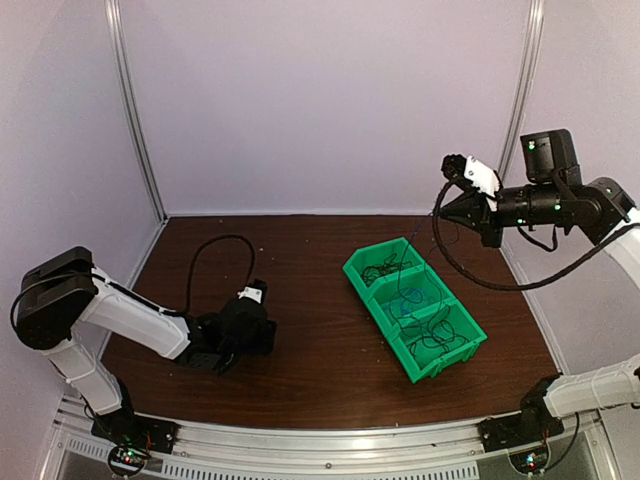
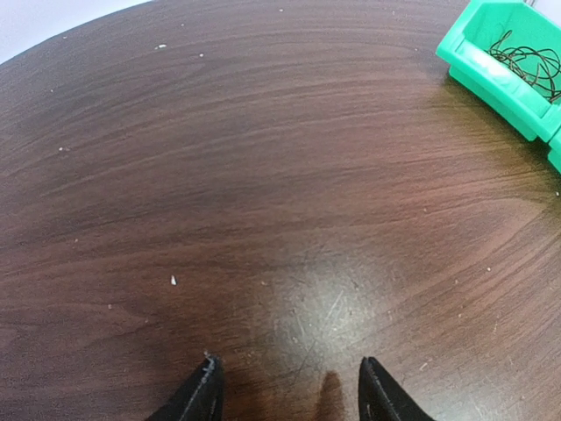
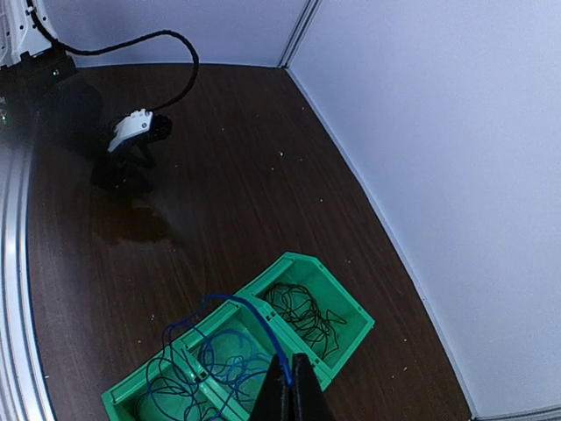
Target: Untangle the cables
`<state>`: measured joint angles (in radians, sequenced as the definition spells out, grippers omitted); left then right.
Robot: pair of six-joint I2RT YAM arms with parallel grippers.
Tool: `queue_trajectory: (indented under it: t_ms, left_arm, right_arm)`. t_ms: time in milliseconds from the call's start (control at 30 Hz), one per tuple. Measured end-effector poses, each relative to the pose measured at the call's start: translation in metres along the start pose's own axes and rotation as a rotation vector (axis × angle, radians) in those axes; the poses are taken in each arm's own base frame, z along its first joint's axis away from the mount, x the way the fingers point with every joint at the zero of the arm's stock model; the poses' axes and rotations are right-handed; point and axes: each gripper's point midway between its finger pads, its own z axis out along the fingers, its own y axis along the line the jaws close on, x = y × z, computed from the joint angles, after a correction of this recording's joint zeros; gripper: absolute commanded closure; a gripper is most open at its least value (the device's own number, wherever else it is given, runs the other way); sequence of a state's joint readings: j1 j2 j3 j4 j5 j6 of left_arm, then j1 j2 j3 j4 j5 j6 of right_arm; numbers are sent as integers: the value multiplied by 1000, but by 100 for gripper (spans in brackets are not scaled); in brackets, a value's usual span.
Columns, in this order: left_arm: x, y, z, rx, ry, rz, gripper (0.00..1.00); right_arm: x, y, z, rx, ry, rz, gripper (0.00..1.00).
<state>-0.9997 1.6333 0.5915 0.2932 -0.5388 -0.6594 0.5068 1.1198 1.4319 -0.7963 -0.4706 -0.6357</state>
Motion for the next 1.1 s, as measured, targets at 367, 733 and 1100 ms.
queue_trajectory:
  t_ms: [367,733,1100]
  left_arm:
    - [2,4,0,-16,-3,4,46]
    - [2,5,1,-24,-5,35,46]
    - [-17,-6,1,-8,-36,47,46]
  right_arm:
    - [43,25,1,-76,138,-7,100]
    - [106,47,8,-123,309,2,100]
    - [172,66,28,-245,516,29,100]
